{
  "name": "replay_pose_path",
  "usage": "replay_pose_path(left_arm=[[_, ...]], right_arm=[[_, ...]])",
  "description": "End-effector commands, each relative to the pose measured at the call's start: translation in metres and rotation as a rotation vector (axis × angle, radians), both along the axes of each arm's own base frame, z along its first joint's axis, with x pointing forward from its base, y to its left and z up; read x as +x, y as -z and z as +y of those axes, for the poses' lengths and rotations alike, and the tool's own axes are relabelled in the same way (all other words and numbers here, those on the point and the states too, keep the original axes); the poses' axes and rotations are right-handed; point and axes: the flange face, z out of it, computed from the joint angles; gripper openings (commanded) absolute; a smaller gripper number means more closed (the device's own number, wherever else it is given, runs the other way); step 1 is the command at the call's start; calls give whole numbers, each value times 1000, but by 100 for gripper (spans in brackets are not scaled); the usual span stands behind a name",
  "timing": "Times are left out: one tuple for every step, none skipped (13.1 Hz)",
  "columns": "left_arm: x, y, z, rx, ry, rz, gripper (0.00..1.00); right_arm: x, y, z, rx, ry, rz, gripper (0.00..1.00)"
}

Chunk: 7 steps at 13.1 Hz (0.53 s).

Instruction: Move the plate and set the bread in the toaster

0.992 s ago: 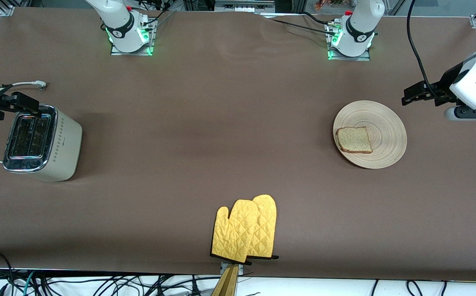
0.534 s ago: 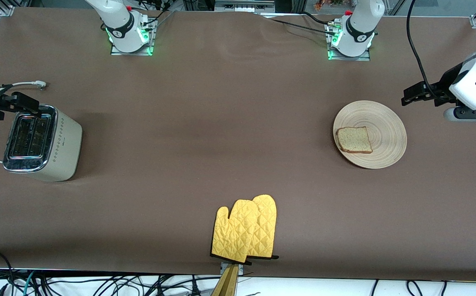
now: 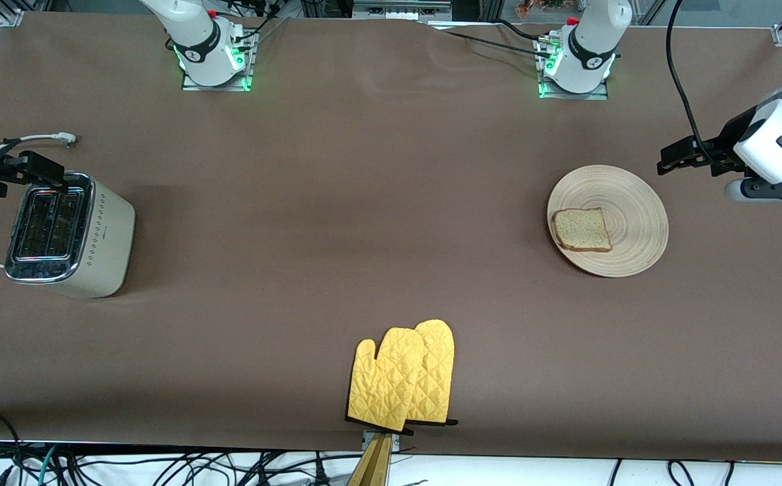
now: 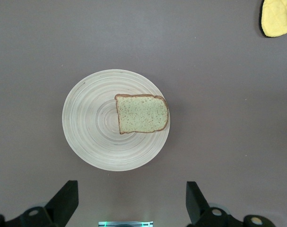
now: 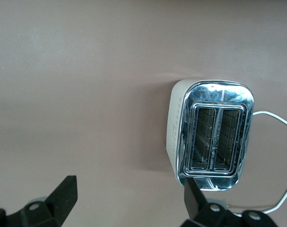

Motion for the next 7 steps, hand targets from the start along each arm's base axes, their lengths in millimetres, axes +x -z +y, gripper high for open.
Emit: replay_pose_path(left_arm=[[-3,-3,4,18,23,10,100],[-4,-3,5,18,22,15,100],[-4,-4,5,18,22,15,100],[-4,-3,5,18,21,16,100],[-3,-2,3,20,24,18,100],[-4,-2,2,18,25,19,100],[-4,-2,2,18,25,18,100]], right_arm=[[2,-5,-1,17,12,-3,100],[2,-5,-1,17,10,-4,100],[2,-5,-1,17,10,-3,100],[2,-5,-1,17,10,-3,100],[2,-5,-2,17,12,-3,100],[2,-5,-2,17,12,-3,100],[2,-5,-2,17,10,-2,100]])
